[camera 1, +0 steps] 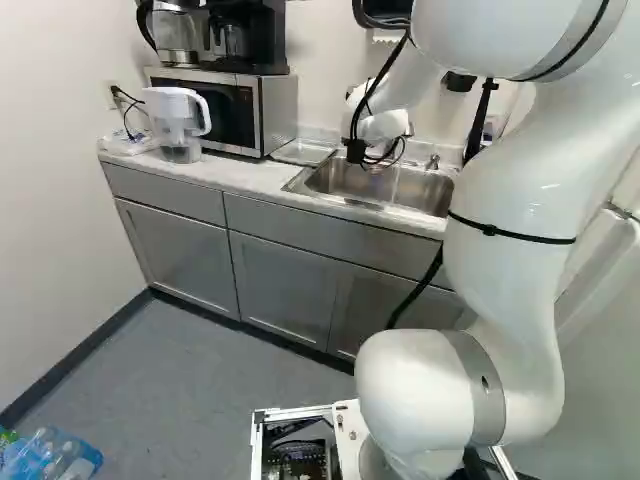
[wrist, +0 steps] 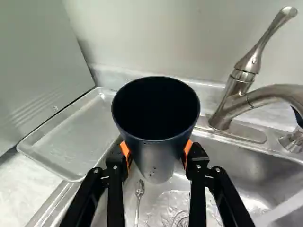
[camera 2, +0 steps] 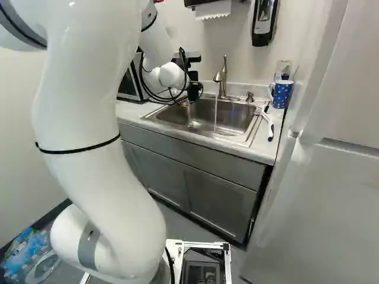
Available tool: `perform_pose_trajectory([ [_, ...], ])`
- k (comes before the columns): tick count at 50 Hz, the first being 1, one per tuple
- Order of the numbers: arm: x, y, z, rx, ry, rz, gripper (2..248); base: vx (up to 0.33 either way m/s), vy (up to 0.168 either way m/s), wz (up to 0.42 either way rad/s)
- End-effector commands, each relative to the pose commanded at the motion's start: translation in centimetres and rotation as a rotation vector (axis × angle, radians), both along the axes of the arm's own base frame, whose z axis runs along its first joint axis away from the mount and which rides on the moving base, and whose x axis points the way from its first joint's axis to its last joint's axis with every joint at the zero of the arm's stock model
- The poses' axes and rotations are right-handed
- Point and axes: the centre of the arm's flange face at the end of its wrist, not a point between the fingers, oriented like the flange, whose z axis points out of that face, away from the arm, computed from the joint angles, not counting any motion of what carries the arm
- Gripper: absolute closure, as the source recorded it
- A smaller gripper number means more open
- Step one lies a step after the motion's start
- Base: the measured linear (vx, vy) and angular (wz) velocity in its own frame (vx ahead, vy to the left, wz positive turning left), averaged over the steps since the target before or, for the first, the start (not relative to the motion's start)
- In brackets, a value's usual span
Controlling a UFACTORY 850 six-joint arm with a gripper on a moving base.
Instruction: Rinse the cup and place it in the tray
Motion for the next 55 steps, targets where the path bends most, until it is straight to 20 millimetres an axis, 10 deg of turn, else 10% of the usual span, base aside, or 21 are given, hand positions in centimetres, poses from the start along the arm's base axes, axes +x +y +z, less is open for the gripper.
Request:
perform_pose_trajectory([
  [55,-5.0,-2.7,-4.7,0.006,0.044,-0.060,128,0.000,0.000,0.000],
])
